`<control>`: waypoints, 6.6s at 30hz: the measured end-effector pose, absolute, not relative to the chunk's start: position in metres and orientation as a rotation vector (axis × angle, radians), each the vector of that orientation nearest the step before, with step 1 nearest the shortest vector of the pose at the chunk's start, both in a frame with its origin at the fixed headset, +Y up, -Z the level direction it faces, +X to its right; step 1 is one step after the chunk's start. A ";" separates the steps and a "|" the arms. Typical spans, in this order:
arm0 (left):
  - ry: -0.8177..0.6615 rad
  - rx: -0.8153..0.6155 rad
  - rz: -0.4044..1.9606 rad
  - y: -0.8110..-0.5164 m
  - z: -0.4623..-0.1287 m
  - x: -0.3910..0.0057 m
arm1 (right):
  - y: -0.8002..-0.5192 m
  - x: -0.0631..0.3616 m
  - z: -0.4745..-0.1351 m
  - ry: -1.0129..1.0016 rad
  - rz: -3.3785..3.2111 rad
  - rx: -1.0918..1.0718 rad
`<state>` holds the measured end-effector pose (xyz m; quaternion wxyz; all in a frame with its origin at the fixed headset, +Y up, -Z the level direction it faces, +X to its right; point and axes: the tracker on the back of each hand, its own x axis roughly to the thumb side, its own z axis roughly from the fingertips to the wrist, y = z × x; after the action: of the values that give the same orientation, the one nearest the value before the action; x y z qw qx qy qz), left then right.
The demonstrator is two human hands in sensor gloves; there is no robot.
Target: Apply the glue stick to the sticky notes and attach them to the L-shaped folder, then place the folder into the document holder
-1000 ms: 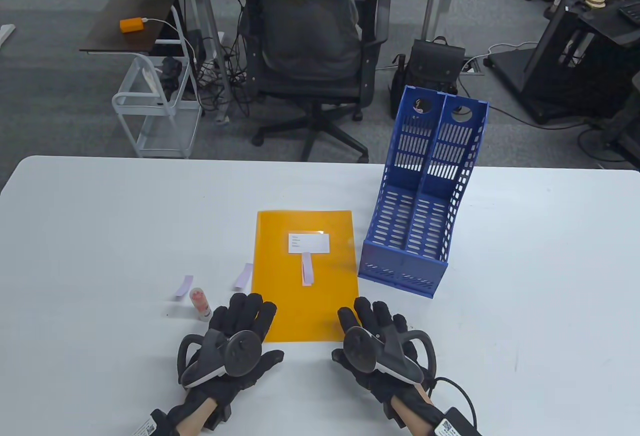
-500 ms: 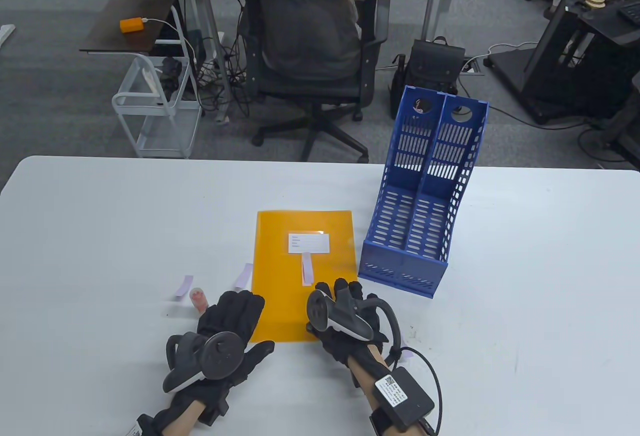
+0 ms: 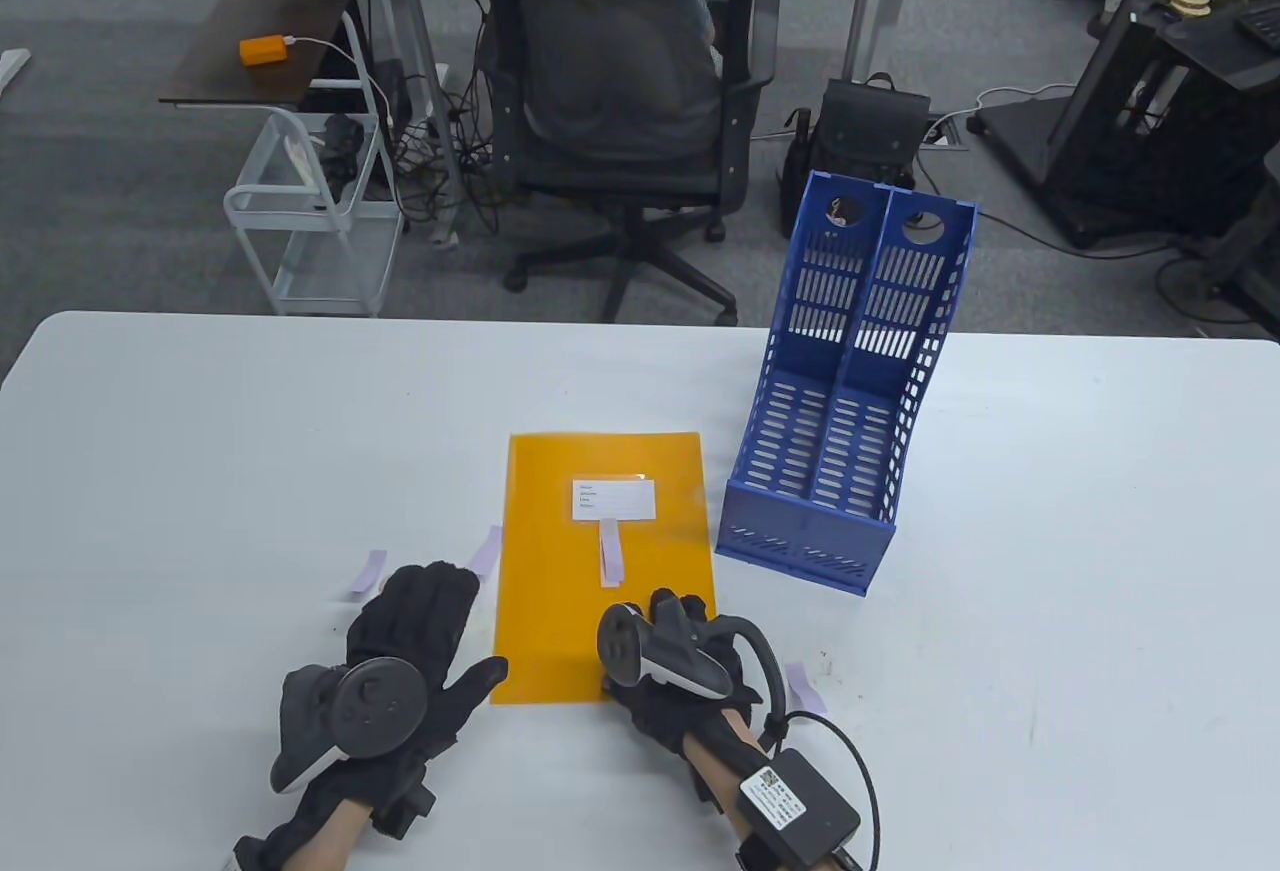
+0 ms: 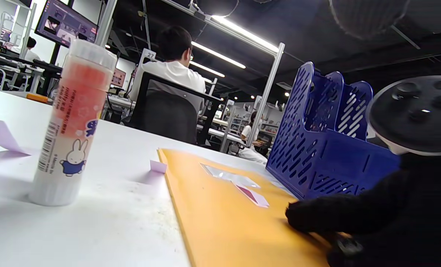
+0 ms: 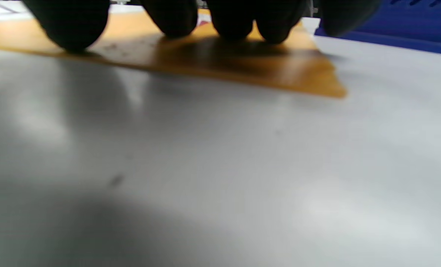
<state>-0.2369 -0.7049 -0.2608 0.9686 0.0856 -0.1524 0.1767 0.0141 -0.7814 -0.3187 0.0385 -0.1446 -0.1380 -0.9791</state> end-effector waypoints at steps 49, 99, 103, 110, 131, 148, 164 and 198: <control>0.010 0.015 0.220 -0.742 -0.304 -0.282 | -0.734 0.015 -0.266 0.039 -3.173 -0.612; -0.106 0.025 0.183 -0.738 -0.289 -0.255 | -0.723 0.016 -0.239 0.697 -3.028 -0.933; -0.043 -0.088 0.061 -0.752 -0.298 -0.261 | -0.724 0.015 -0.240 0.690 -3.007 -0.926; -0.007 -0.185 0.022 -0.766 -0.306 -0.263 | -0.721 0.016 -0.240 0.664 -3.005 -0.919; -0.028 -0.179 0.173 -0.751 -0.297 -0.268 | -0.720 0.015 -0.242 0.583 -2.998 -0.884; -0.468 -0.258 0.691 -0.741 -0.278 -0.216 | -0.710 0.022 -0.244 0.530 -3.374 -1.088; -0.541 -0.174 0.961 -0.725 -0.274 -0.222 | -0.703 0.047 -0.256 0.476 -3.854 -1.134; -0.571 -0.063 0.951 -0.715 -0.267 -0.224 | -0.715 0.044 -0.262 0.217 -3.819 -1.240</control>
<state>-0.2242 -0.7153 -0.2668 0.8496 -0.0300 -0.2711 0.4515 0.0437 -0.7149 -0.2617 -0.4256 -0.2790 0.0488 -0.8594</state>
